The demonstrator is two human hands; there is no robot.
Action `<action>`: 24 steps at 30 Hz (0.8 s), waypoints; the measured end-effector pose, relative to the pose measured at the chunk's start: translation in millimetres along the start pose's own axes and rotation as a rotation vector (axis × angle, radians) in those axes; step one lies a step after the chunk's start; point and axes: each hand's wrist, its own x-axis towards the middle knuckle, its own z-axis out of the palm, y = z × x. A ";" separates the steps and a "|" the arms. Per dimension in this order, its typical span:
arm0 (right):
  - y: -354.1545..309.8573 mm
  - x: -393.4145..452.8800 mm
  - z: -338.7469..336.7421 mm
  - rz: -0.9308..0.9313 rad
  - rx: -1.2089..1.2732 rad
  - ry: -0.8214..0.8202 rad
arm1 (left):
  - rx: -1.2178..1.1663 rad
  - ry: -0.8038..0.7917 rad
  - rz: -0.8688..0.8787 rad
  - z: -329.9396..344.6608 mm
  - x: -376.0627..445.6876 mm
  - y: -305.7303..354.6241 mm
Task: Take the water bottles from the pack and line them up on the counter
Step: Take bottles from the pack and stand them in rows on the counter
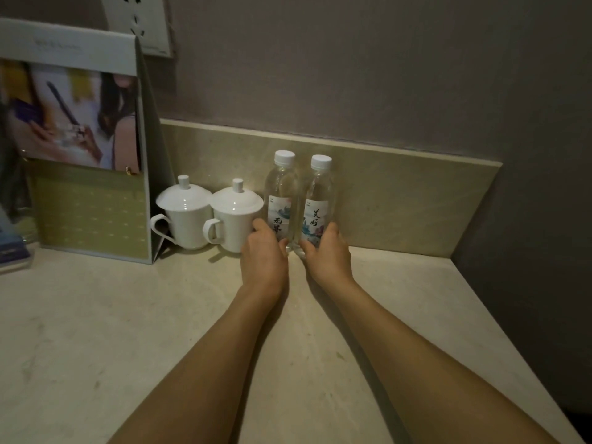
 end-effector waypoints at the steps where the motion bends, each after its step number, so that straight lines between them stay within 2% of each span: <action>1: -0.4 0.1 -0.4 0.004 0.002 -0.002 | -0.002 -0.003 -0.001 -0.7 -0.1 0.0; 8: -3.2 -3.8 -5.9 0.031 0.009 -0.032 | -0.014 -0.033 -0.028 -11.4 -4.5 2.9; 13: -4.7 -12.0 -17.8 0.020 0.006 0.013 | -0.028 -0.064 0.008 -21.5 -13.8 12.8; 19: 4.7 -29.8 -49.6 0.022 0.081 0.032 | -0.104 -0.103 0.098 -20.5 -34.7 40.0; 24: 19.3 -46.7 -91.4 0.004 0.106 0.080 | -0.156 -0.198 0.151 -19.4 -67.7 75.8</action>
